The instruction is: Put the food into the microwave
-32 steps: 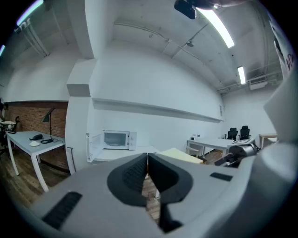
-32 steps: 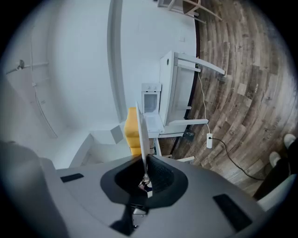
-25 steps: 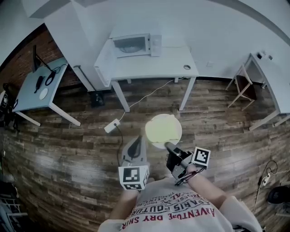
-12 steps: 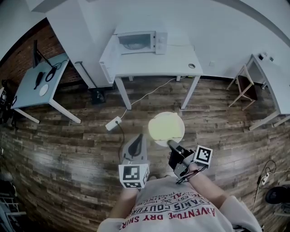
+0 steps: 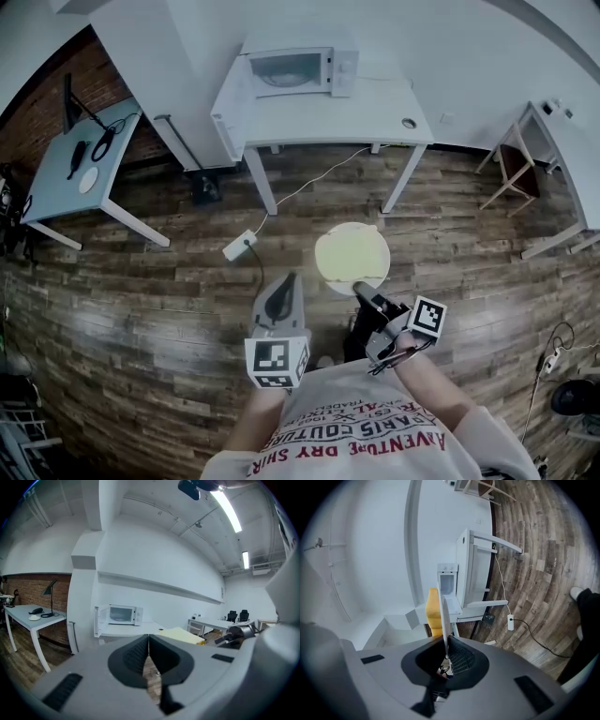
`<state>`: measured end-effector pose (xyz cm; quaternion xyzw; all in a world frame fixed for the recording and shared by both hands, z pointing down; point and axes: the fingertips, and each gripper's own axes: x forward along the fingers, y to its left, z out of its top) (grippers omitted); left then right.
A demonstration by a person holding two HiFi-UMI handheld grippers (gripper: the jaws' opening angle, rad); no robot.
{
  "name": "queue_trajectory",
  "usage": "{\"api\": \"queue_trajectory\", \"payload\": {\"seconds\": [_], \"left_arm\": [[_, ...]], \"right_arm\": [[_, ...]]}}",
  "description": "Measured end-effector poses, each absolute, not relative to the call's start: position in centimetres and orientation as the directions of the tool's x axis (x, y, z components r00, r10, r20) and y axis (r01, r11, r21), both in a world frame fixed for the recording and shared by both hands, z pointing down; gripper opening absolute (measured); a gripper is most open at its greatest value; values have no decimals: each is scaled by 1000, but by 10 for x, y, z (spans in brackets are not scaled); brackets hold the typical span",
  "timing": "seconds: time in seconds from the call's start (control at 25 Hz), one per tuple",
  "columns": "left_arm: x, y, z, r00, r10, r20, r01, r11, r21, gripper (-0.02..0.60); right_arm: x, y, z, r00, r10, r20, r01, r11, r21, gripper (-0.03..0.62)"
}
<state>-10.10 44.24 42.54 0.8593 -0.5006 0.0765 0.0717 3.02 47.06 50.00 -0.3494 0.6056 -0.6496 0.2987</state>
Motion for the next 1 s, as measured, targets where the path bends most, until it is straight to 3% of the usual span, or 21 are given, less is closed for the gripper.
{"api": "queue_trajectory", "payload": {"seconds": [0.48, 1.0], "left_arm": [[-67, 340, 435, 420, -882, 213, -906, -422, 38, 8], [34, 200, 426, 388, -895, 219, -921, -385, 56, 8]], "right_arm": [[70, 355, 506, -629, -771, 99, -39, -95, -995, 23], [185, 209, 492, -638, -758, 136, -149, -52, -988, 23]]}}
